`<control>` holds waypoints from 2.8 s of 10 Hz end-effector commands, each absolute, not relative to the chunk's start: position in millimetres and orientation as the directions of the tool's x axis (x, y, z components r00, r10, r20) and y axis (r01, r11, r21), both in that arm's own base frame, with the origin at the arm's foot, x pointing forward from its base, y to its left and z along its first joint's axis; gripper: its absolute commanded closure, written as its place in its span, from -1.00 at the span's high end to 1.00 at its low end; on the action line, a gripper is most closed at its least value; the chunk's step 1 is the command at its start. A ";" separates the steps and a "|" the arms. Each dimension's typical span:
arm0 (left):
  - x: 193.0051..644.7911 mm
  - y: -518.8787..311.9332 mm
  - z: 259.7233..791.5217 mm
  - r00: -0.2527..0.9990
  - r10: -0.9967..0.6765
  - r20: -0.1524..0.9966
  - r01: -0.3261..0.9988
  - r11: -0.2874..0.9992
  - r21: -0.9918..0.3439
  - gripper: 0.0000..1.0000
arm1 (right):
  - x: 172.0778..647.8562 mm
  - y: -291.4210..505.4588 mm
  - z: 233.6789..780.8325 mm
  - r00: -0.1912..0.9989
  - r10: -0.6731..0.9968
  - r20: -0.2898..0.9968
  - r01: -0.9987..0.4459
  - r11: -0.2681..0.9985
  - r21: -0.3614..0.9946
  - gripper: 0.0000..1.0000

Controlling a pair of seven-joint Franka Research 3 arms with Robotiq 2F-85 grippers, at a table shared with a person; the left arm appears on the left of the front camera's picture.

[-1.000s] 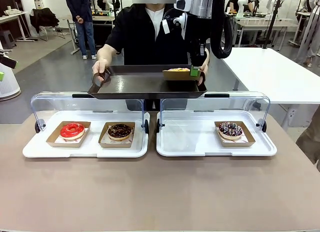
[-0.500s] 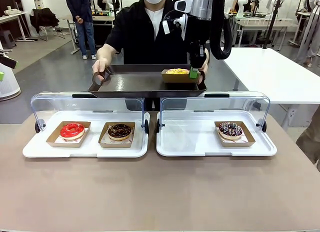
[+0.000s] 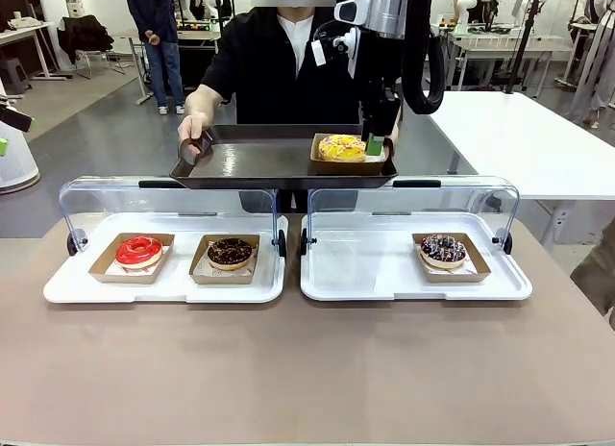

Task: Provide the desired donut to the person.
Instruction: Place the picked Paper togo box onto the Handle tray extended by the person, then pick up and lift the Paper togo box containing the Donut pointed at by the person.

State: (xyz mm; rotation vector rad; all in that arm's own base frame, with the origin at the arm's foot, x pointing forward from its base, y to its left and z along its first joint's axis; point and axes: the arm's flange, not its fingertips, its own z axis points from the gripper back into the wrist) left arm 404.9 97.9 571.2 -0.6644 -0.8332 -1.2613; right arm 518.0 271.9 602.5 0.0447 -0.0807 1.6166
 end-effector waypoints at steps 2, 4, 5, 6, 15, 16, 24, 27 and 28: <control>404.6 97.5 572.6 0.084 -0.533 0.842 0.982 0.189 0.022 1.00 | 515.5 270.4 604.9 -0.060 0.995 0.081 -0.998 -0.060 0.000 1.00; 404.6 97.5 572.6 0.084 -0.533 0.842 0.982 0.189 0.022 1.00 | 513.0 270.3 607.6 -0.061 0.995 0.072 -0.998 -0.062 0.007 1.00; 404.6 97.5 572.6 0.084 -0.533 0.842 0.982 0.189 0.022 1.00 | 506.8 269.4 615.1 -0.071 0.996 0.052 -0.997 -0.072 0.036 1.00; 404.6 97.5 572.6 0.084 -0.533 0.842 0.982 0.189 0.022 1.00 | 496.8 267.7 627.6 -0.099 0.994 0.044 -0.994 -0.101 0.044 1.00; 404.6 97.5 572.6 0.084 -0.533 0.842 0.982 0.189 0.022 1.00 | 436.1 249.8 663.7 -0.094 0.996 0.009 -0.996 -0.094 0.002 1.00; 404.6 97.5 572.6 0.084 -0.533 0.842 0.982 0.189 0.022 1.00 | 436.1 249.8 663.7 -0.094 0.996 0.009 -0.996 -0.094 0.002 1.00; 404.6 97.5 572.6 0.084 -0.533 0.842 0.982 0.189 0.022 1.00 | 436.1 249.8 663.7 -0.094 0.996 0.009 -0.996 -0.094 0.002 1.00; 404.6 97.5 572.6 0.084 -0.533 0.842 0.982 0.189 0.022 1.00 | 436.1 249.8 663.7 -0.094 0.996 0.009 -0.996 -0.094 0.002 1.00; 404.6 97.5 572.6 0.084 -0.533 0.842 0.982 0.189 0.022 1.00 | 436.1 249.8 663.7 -0.094 0.996 0.009 -0.996 -0.094 0.002 1.00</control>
